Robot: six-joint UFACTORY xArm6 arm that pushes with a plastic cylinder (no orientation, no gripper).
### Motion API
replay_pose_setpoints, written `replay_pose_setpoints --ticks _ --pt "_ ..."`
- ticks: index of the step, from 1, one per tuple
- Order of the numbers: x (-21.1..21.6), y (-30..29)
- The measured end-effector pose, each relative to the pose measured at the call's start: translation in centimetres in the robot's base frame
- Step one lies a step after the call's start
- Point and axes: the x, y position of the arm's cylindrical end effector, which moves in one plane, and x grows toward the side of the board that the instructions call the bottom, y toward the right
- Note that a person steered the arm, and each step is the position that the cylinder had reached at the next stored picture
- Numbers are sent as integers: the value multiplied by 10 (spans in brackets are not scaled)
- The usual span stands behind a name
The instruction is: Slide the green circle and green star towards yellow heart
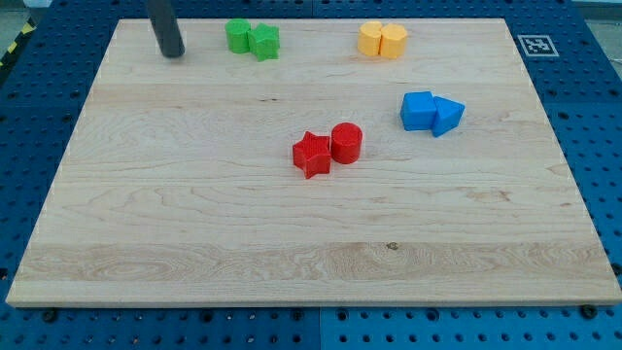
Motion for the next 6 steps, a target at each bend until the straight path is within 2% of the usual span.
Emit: replay_pose_setpoints --ticks 1,2,4,6 --pt "-26 0" --pt "-24 3" --pt "-11 90" --pt "19 145"
